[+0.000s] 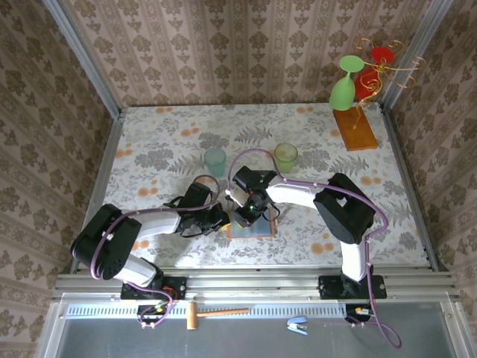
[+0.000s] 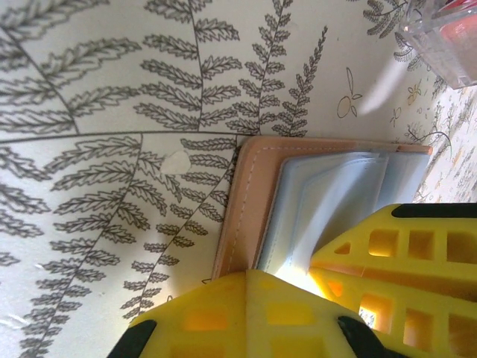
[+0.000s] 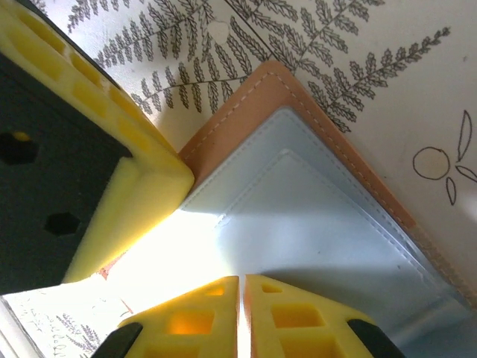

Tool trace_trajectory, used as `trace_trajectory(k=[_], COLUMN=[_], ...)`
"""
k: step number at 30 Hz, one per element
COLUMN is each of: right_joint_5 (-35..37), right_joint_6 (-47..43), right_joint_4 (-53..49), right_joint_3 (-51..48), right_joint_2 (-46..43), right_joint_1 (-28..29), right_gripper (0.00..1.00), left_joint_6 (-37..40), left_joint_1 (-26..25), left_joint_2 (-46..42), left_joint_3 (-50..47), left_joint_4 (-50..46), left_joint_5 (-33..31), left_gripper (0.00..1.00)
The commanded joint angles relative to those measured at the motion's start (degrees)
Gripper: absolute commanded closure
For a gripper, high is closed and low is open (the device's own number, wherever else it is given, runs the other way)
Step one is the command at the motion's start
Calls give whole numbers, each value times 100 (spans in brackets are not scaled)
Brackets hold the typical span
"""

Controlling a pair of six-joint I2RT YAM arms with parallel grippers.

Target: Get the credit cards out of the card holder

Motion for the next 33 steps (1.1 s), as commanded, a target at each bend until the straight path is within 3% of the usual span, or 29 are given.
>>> trace_trajectory(k=[1,8,12,16,22,24,29,31,32,33], right_joint_5=[477,-107,-281,150,1282,1684,2189,2344,2376,2413], right_joint_6=[-29,119,271,260,114,108,230,305,342,369], right_joint_4=[-437,-104,645,773,703,720,804,895,954,1003], right_joint_3=[-141,-219,-519,-761,-1078,-1205,-1519,-1699,-1817,-1940], right_joint_2=[-10,-363,-845,-1306,-2116,-2398,-3039,-3344,-3478,-3616], right_joint_1=[38,29,18,-50,-150,-211,-577,-792,-935,-1097], right_gripper=[89,87,82,76,68,61,32,17,9,0], left_joint_6=[-67,0,502,939,1671,1874,2500,2772,2927,3036], left_joint_1=[-42,-34,22,103,188,278,589,729,786,841], left_joint_2=[-40,-91,-221,-398,-748,-835,-951,-1006,-1058,-1106], left_joint_3=[-137,-26,462,931,1616,1736,1970,1994,1989,1983], left_joint_4=[-155,-227,-1033,-1771,-2878,-3069,-3528,-3551,-3524,-3514], left_joint_5=[-81,-66,-253,-514,-1403,-1649,-2510,-2778,-2918,-3112], left_gripper=[96,95,93,87,62,56,36,11,2,0])
